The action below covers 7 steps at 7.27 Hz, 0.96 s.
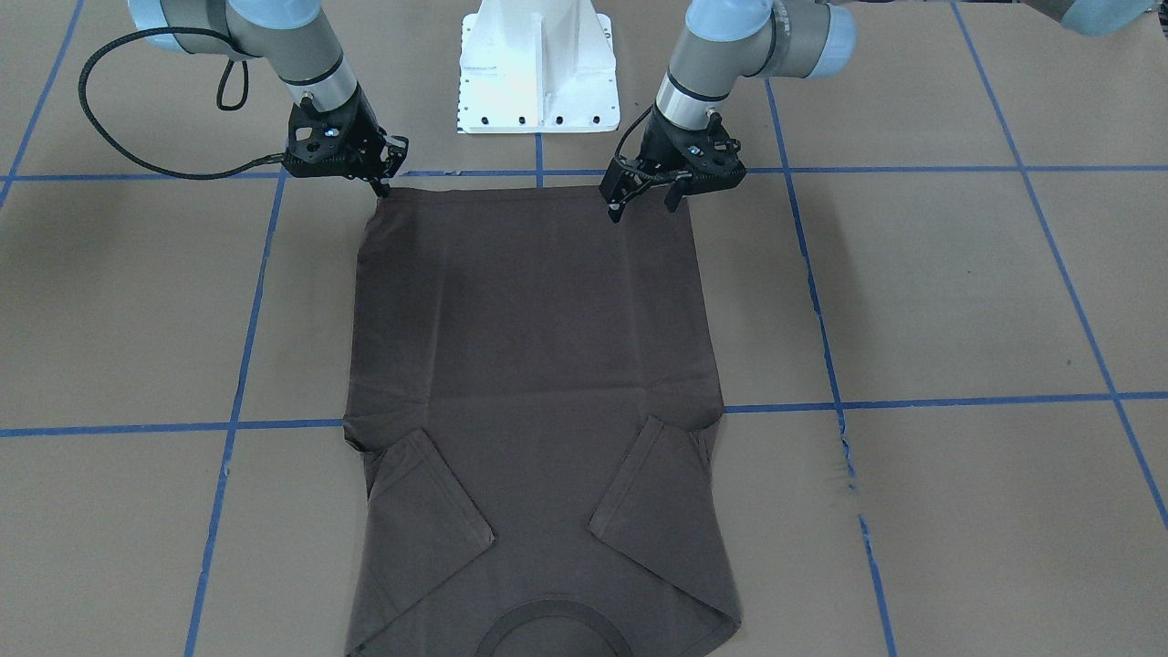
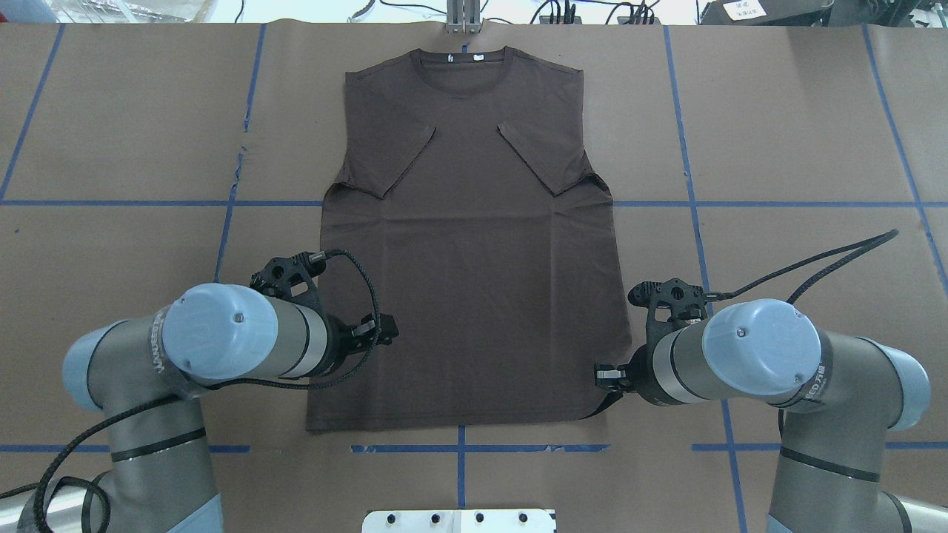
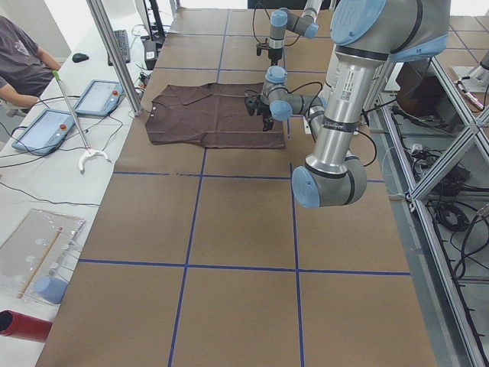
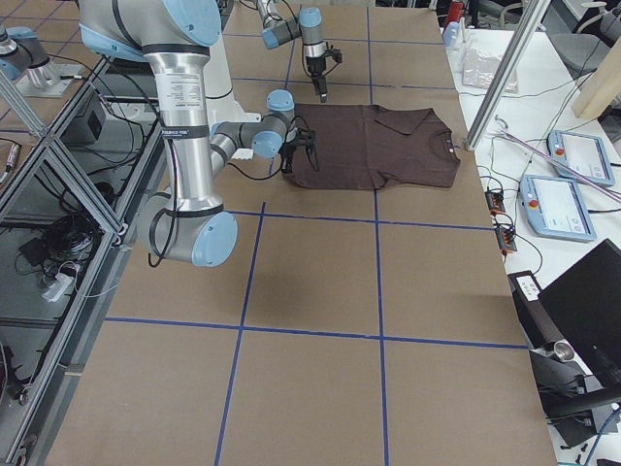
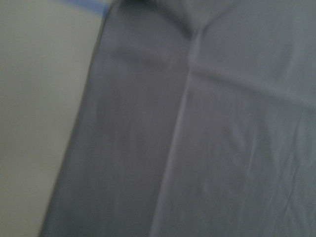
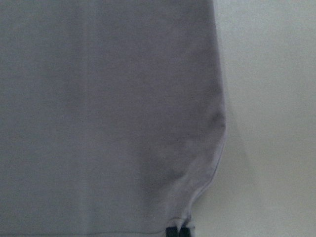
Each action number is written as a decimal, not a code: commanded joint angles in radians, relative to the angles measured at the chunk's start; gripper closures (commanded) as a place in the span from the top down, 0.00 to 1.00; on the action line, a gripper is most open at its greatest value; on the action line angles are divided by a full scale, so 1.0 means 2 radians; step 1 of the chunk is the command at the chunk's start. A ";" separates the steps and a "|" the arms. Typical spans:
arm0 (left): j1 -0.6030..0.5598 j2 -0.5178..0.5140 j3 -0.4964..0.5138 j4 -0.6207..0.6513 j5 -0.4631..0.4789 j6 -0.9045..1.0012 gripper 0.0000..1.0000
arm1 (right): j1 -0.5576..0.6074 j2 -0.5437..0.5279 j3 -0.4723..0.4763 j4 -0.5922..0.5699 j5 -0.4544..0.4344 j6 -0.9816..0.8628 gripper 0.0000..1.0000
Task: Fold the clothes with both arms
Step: 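Grasp both hem corners nearest the robot with the left and right grippers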
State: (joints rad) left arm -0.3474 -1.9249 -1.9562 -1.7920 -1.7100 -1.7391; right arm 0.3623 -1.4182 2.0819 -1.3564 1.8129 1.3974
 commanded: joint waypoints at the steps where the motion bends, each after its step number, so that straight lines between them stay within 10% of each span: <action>1: 0.025 0.052 -0.036 0.033 0.012 -0.025 1.00 | 0.004 0.008 0.005 0.000 0.000 -0.002 0.00; 7: 0.069 0.060 -0.005 0.032 0.034 -0.065 0.94 | 0.007 0.015 0.006 0.000 0.001 -0.002 0.00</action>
State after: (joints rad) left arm -0.2139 -1.8019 -1.9790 -1.7268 -1.6456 -1.8649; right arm 0.3752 -1.3897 2.0938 -1.3561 1.8153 1.3944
